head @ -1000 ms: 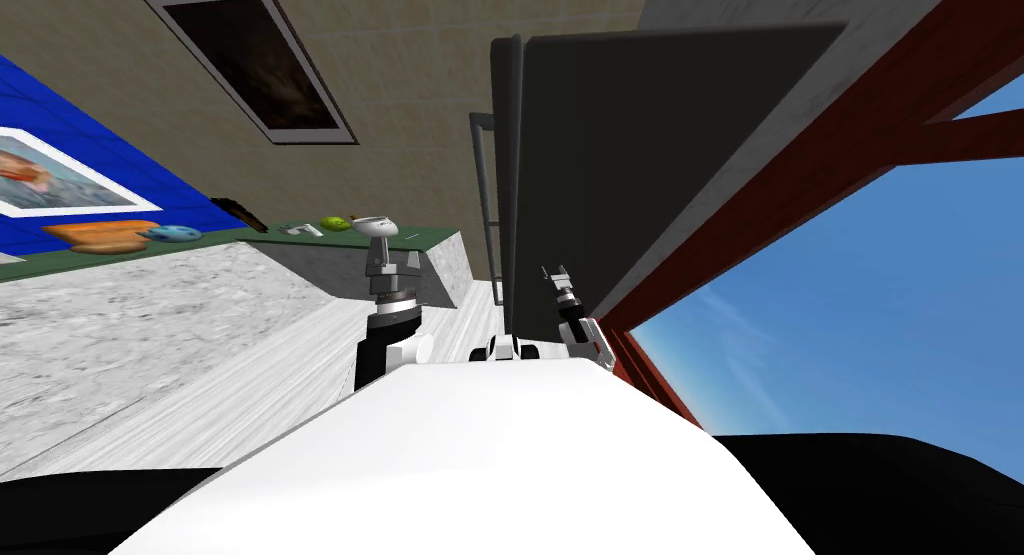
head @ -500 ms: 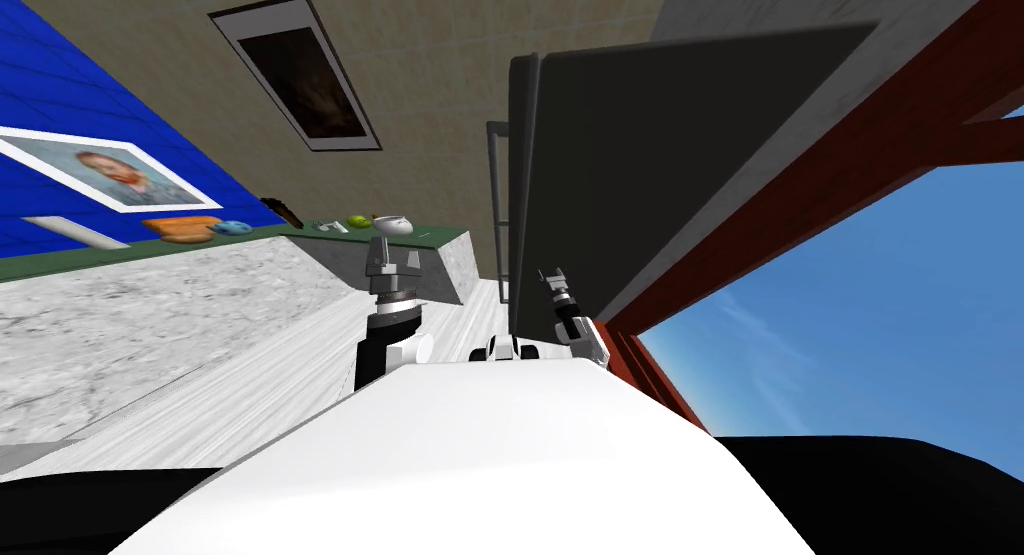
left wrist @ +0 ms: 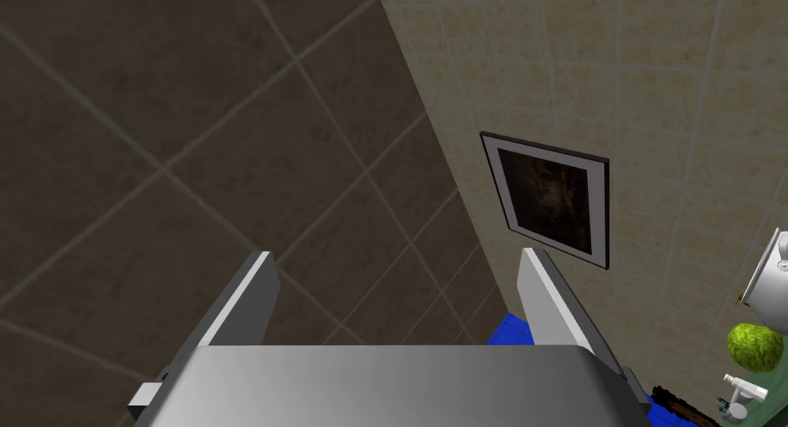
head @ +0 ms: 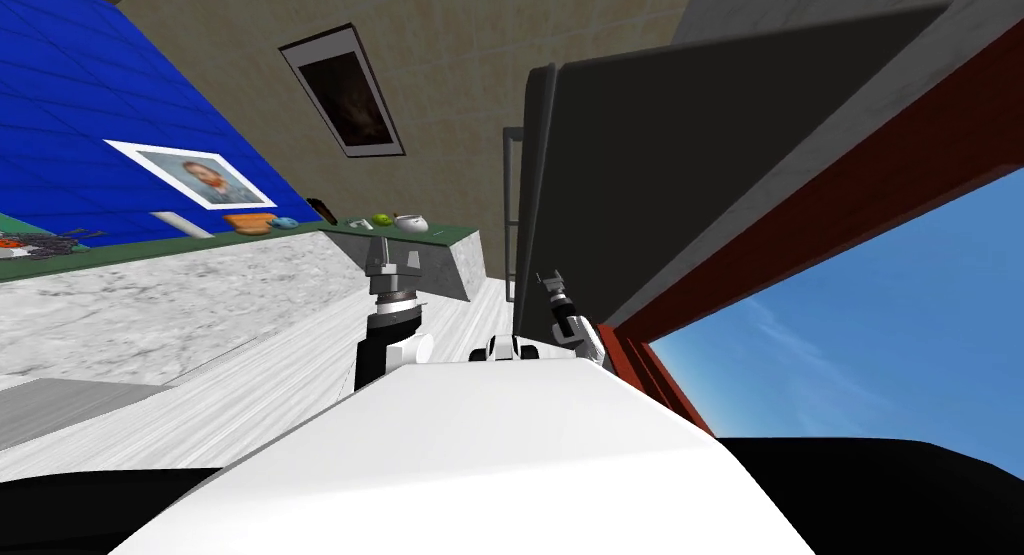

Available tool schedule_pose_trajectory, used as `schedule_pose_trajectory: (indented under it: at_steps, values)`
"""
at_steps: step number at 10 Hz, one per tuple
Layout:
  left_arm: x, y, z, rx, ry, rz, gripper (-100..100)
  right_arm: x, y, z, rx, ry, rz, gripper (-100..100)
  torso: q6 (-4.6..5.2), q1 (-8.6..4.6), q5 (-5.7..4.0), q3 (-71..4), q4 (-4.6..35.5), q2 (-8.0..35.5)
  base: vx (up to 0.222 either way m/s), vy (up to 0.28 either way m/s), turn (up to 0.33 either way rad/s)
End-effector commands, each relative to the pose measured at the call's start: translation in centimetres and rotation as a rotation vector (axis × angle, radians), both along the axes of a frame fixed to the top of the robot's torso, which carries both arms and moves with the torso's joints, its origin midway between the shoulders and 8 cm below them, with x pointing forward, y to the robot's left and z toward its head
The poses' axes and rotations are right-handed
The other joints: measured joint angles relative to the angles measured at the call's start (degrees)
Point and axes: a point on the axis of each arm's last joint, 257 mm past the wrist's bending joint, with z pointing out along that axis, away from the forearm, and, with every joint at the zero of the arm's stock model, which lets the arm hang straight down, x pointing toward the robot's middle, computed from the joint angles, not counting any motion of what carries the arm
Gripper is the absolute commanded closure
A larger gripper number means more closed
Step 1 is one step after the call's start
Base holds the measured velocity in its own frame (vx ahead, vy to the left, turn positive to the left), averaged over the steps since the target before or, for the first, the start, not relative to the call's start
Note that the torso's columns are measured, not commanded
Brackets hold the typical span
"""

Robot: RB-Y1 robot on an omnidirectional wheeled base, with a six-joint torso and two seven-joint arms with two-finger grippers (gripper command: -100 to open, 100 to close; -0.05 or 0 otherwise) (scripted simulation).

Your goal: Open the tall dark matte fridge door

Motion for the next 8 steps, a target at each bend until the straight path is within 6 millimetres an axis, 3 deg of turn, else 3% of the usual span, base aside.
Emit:
schedule_pose_trajectory:
  at_steps: [1, 3, 6, 7, 8]
  values:
    - [0.0, 0.0, 0.0, 0.0, 0.0, 0.0, 0, 0.4, 1.3, -2.6, -0.06, 0.051, -0.005, -100, 0.1, -0.08, -0.01, 0.0, 0.0, 0.0, -0.03, 0.031, 0.171]
    - [0.0, 0.0, 0.0, 0.0, 0.0, 0.0, 0, 0.4, 1.3, -2.6, -0.062, 0.05, -0.006, -100, 0.24, -0.24, -0.03, 0.2, 0.2, 0.3, -0.033, 0.019, 0.092]
    - [0.0, 0.0, 0.0, 0.0, 0.0, 0.0, 0, 0.8, 0.8, -5.3, -0.19, 0.114, -0.055, -100, 0.3, -0.3, -0.03, 0.2, 0.2, 0.3, -0.03, 0.039, 0.246]
    - [0.0, 0.0, 0.0, 0.0, 0.0, 0.0, 0, 0.8, 0.8, -5.3, -0.198, 0.113, -0.056, -100, 0.28, -0.34, -0.04, 0.3, 0.3, 0.4, -0.024, 0.023, 0.082]
    - [0.0, 0.0, 0.0, 0.0, 0.0, 0.0, 0, 1.0, 0.4, -6.6, -0.255, 0.144, -0.081, -100, 0.37, -0.45, -0.04, 0.3, 0.3, 0.4, -0.026, 0.02, 0.122]
